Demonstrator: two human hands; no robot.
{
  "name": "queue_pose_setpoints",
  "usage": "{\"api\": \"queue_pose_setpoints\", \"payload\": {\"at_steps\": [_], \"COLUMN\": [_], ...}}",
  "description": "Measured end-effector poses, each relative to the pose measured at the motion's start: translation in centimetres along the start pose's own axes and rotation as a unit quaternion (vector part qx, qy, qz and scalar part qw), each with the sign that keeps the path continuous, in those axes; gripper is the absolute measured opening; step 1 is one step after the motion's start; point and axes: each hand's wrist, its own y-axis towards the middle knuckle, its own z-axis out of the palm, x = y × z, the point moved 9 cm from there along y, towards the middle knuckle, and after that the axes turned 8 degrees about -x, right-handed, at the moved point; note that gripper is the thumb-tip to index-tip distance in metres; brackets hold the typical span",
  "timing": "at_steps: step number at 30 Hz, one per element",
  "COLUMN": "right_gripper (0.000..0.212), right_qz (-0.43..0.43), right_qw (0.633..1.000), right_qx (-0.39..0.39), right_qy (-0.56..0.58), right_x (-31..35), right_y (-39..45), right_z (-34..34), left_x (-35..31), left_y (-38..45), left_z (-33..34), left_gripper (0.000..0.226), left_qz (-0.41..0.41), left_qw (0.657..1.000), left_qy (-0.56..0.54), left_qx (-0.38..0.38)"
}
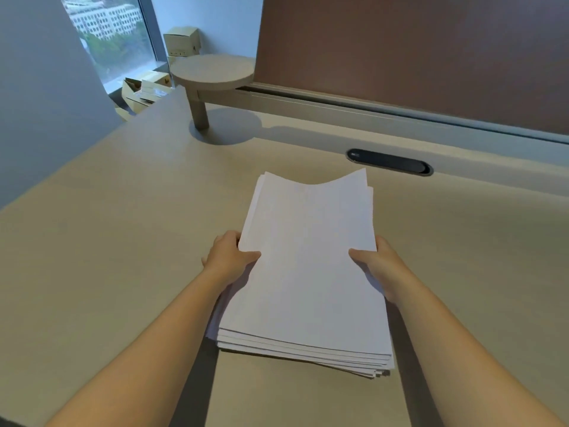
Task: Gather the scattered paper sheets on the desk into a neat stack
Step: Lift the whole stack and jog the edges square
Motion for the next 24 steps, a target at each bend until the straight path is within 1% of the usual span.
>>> {"api": "queue_pose_setpoints", "payload": {"at_steps": [2,5,11,14,18,19,21,23,24], "right_gripper": [0.049,0.047,0.046,0.045,0.043,0.042,0.040,0.038,0.034], "right_qz": [-0.019,-0.053,-0.138,-0.170,-0.197,-0.206,-0.226,-0.250,-0.257], "right_qw": [1.000,0.998,0.990,0.984,0.975,0.972,0.964,0.956,0.953], "right_qx": [0.005,0.009,-0.003,-0.010,-0.038,-0.041,-0.043,-0.040,-0.035], "right_qy": [0.007,0.012,0.042,0.057,0.091,0.105,0.131,0.149,0.155], "right_x": [-0.2,-0.9,-2.6,-3.3,-3.6,-3.4,-2.7,-1.6,-0.9], "right_y": [-0.5,-1.0,-3.3,-5.1,-7.3,-7.7,-8.4,-9.0,-9.2], "right_z": [-1.9,-3.6,-4.6,-5.4,-7.0,-7.4,-8.3,-9.1,-9.5], "left_x": [-1.0,-1.9,-1.6,-1.0,-0.8,-0.9,-1.2,-2.0,-2.7], "left_y": [-1.1,-1.9,-3.5,-5.0,-6.8,-7.2,-7.9,-9.0,-9.8], "left_z": [1.5,2.5,2.6,2.5,2.6,2.4,2.2,2.5,2.8], "left_gripper": [0.029,0.036,0.024,0.028,0.032,0.033,0.039,0.040,0.036], "left_qz": [0.033,0.086,0.157,0.176,0.191,0.191,0.169,0.137,0.120], "left_qw": [0.999,0.993,0.986,0.983,0.981,0.982,0.980,0.968,0.958], "left_qy": [0.030,0.071,0.040,0.035,0.026,0.001,-0.104,-0.202,-0.248], "left_qx": [-0.010,-0.031,-0.034,-0.029,-0.006,-0.006,0.011,0.052,0.079]}}
